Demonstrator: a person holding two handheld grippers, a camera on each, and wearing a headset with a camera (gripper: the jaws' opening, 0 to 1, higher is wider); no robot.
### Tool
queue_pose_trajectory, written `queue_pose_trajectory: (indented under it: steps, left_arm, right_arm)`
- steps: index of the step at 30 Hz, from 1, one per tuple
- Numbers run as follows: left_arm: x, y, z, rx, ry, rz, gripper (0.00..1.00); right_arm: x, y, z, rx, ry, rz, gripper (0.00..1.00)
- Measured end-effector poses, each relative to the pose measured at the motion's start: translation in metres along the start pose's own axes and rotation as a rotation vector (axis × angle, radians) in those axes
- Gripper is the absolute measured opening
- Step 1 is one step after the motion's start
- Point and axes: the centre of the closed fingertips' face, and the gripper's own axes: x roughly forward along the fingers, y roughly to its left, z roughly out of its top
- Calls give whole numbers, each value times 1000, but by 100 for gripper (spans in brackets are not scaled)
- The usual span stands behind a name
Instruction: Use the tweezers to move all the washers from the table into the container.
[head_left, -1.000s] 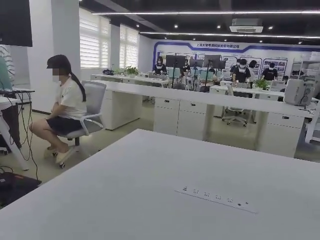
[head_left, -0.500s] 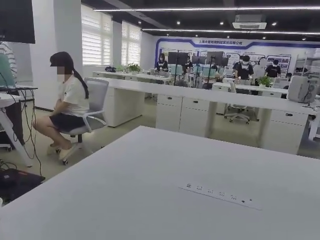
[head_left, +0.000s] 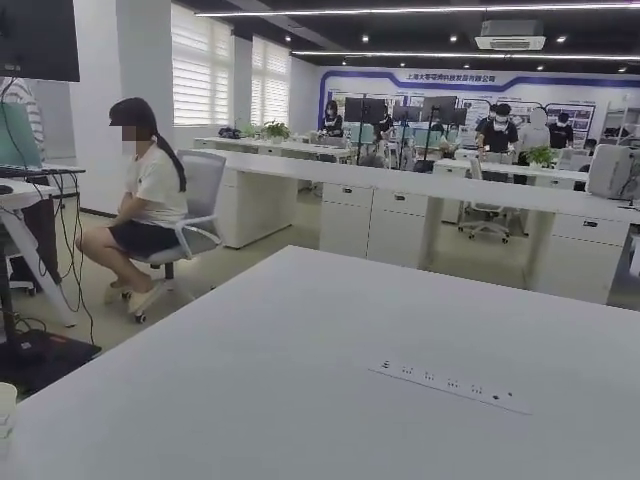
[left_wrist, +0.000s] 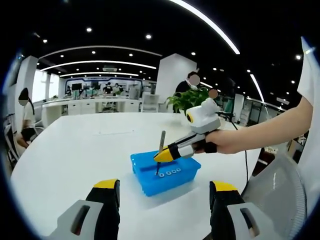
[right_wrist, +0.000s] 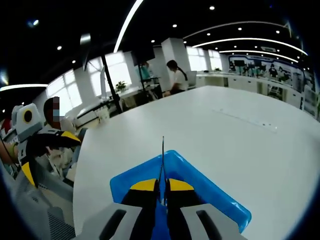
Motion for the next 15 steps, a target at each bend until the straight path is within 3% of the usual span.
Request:
queue_pose_trajectory:
  steps: [8, 15]
  left_arm:
    - [-2, 3, 2, 6, -11, 21, 74]
    - [-3, 4, 8, -2, -48, 26, 75]
  right_arm:
    - [4, 6, -8, -86, 36, -1, 3]
    - [5, 9, -8, -137, 28, -3, 3]
